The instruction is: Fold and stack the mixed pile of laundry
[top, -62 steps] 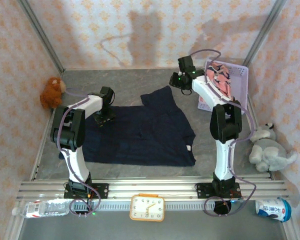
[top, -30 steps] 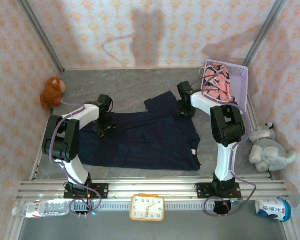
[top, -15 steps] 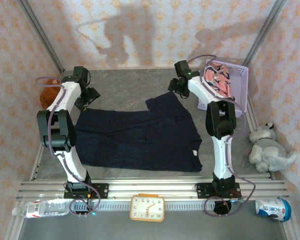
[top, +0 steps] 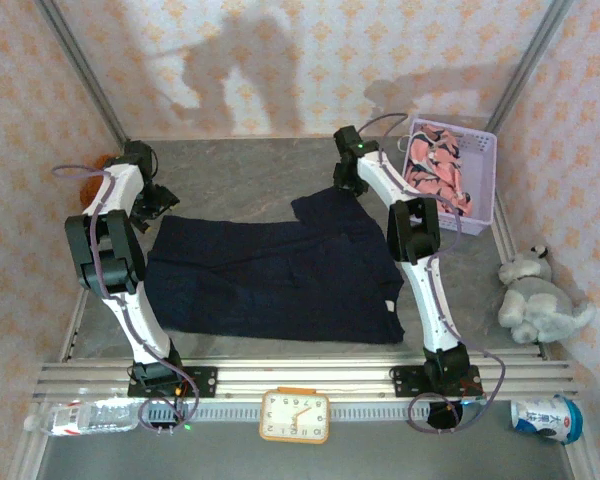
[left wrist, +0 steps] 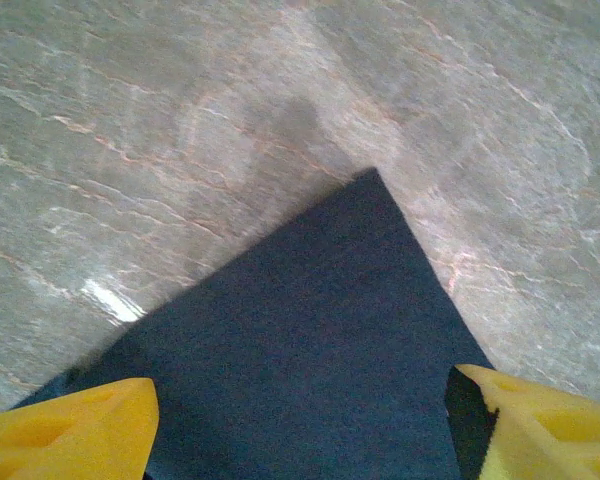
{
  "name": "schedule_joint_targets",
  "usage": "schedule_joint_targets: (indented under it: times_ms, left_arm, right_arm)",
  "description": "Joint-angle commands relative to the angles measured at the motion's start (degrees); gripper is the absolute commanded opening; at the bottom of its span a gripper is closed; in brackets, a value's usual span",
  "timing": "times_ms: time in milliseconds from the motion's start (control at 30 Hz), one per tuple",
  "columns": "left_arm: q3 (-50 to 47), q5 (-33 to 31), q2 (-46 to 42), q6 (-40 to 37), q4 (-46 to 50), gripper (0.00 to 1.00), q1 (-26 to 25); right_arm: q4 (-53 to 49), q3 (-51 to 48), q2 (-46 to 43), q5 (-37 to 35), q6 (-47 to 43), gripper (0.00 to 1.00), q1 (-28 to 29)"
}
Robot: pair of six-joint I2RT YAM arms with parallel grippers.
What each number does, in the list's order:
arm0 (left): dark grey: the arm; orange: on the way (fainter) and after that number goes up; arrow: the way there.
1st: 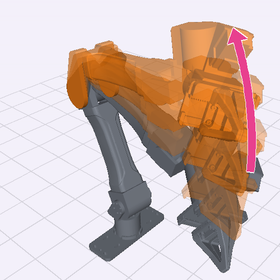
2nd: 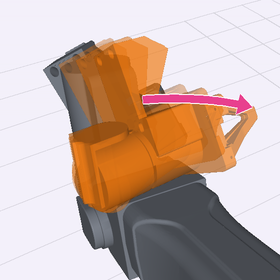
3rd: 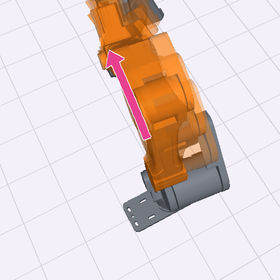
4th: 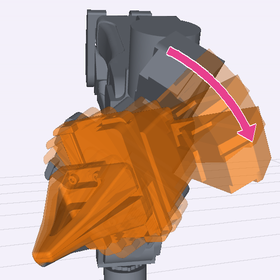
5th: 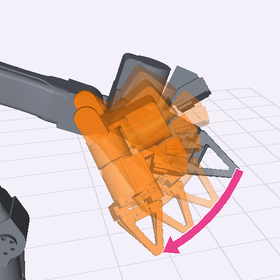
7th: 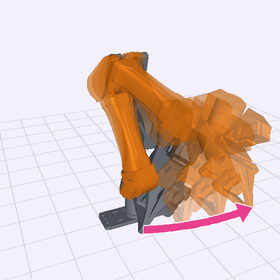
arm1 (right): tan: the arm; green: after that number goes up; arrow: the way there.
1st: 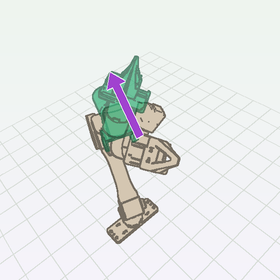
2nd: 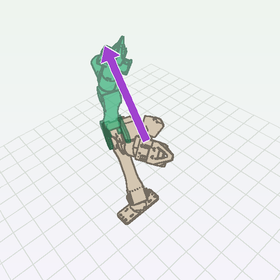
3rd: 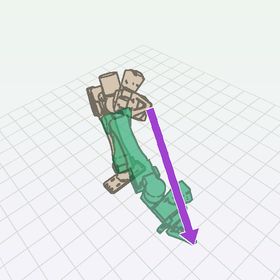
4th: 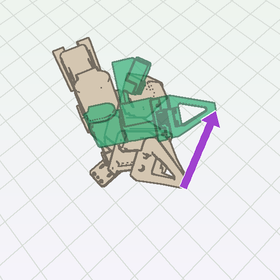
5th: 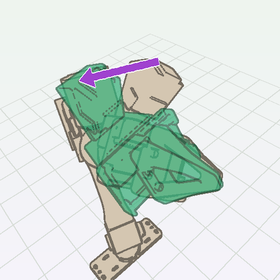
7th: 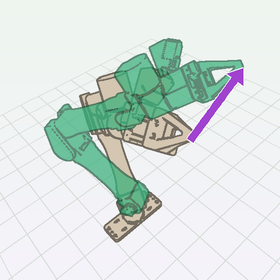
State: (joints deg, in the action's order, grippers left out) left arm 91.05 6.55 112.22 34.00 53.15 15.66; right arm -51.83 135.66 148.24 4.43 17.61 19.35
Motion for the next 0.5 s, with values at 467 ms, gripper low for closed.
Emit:
schedule_joint_targets:
  times_ms: [467]
  left_arm:
    - [9.22,-4.75,11.13,2.33,0.57,0.71,1.42]
  right_arm:
    - [-3.62,-0.94,-2.33,0.53,-1.25,0.0,0.6]
